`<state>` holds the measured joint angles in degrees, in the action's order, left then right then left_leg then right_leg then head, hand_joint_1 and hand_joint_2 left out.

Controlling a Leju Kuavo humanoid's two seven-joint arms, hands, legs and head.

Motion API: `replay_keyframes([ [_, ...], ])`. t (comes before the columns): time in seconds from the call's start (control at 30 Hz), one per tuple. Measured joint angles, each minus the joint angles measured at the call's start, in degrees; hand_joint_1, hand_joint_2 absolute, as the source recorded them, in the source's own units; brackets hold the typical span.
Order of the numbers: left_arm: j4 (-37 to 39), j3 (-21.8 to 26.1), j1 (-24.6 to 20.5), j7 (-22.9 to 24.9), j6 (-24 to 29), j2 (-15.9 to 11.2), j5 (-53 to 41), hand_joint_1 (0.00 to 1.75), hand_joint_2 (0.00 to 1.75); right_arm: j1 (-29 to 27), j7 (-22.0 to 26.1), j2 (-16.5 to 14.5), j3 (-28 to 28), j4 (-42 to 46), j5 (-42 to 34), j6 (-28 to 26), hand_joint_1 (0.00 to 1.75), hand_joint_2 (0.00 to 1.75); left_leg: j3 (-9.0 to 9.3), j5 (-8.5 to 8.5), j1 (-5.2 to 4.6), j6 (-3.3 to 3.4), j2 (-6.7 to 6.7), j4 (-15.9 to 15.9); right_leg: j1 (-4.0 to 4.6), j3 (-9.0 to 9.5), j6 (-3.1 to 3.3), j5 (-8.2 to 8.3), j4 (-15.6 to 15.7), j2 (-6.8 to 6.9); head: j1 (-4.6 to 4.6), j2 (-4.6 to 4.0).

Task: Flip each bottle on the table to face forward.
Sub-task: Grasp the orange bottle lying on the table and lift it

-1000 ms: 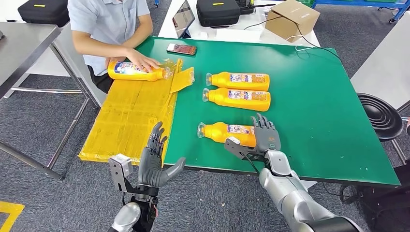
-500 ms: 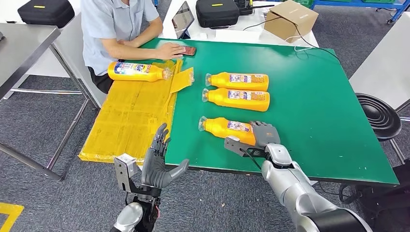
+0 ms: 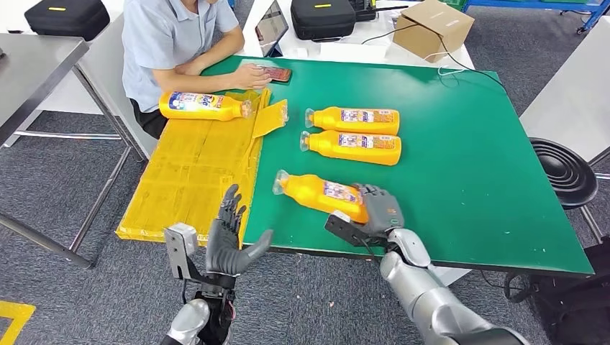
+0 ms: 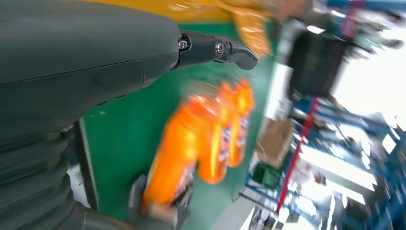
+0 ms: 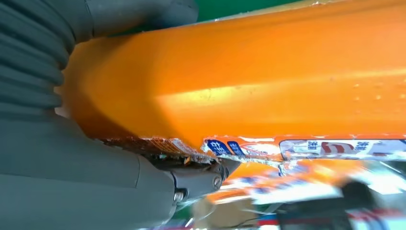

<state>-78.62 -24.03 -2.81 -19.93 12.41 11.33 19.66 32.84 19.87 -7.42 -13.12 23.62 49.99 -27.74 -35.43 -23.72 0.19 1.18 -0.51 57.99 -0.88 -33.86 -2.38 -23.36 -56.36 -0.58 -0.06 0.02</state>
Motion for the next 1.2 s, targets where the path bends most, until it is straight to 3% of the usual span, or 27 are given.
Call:
replay_keyframes([
  [0.07,0.43,0.77,-0.08,2.84,0.31,0.28,4.7,0.0,1.75,-1.94,5.52,-1.29,0.64,1.91,-5.59,-0.11,1.75,1.75,-0.09,0.01,0.0,0.0,-0.02,0.0,0.0,-0.09,0.0,0.0,-0.01,0.0,-0.02,0.0],
  [0.23,1.82,0.63,-0.21,5.64,-2.71,0.04,9.59,0.0,1.75,-7.04,11.86,-3.61,0.37,9.38,-16.94,-0.43,1.75,1.75,-0.27,0.03,0.0,0.0,-0.11,0.0,-0.01,-0.23,0.0,-0.02,-0.02,0.03,0.01,0.0],
  [0.37,2.92,-1.75,-0.52,6.29,-7.31,-0.96,9.76,0.0,1.75,-10.05,12.63,-4.21,-1.48,16.09,-20.75,-0.83,1.75,1.75,-0.35,0.01,-0.04,0.0,-0.06,0.0,-0.07,-0.33,0.0,-0.02,-0.01,0.02,0.01,0.0],
  [0.67,3.68,-3.2,-0.67,6.53,-8.3,-2.04,10.11,0.0,1.75,-12.08,12.65,-4.3,-3.19,21.2,-21.63,-0.86,1.75,1.75,-0.38,0.02,-0.04,0.0,-0.07,0.0,-0.07,-0.36,-0.01,-0.02,-0.01,0.02,-0.01,0.0],
  [0.77,3.93,-3.75,-0.77,6.89,-13.53,-2.6,11.25,0.0,1.75,-12.36,13.8,-4.33,-3.98,22.17,-23.5,-0.78,1.75,1.75,-0.39,0.02,-0.04,0.0,-0.08,0.0,-0.07,-0.36,-0.01,-0.02,-0.02,0.02,0.0,0.0],
  [0.9,4.59,-4.32,-0.9,2.16,-17.1,-3.17,6.76,0.0,1.75,-13.27,14.33,-4.51,-6.71,25.03,-26.04,-0.02,1.75,1.75,-0.4,0.02,-0.04,0.0,-0.04,0.0,-0.07,-0.39,-0.01,-0.02,-0.02,0.02,-0.01,0.0],
  [1.03,3.77,-4.52,-0.75,-3.12,-22.07,-3.37,3.48,0.0,1.75,-13.5,13.18,-4.46,-11.64,25.9,-22.93,1.58,1.75,1.75,-0.43,0.02,-0.03,0.0,-0.05,0.0,-0.06,-0.41,0.0,-0.02,-0.02,0.02,-0.01,0.0],
  [1.2,2.26,-3.76,-0.1,-5.75,-13.87,-2.9,-0.34,0.0,1.75,-12.7,11.13,-4.44,-17.65,25.45,-15.98,-0.95,1.75,1.75,-0.44,0.02,-0.02,0.0,-0.04,0.0,-0.05,-0.43,0.01,-0.02,-0.01,0.02,0.0,0.0],
])
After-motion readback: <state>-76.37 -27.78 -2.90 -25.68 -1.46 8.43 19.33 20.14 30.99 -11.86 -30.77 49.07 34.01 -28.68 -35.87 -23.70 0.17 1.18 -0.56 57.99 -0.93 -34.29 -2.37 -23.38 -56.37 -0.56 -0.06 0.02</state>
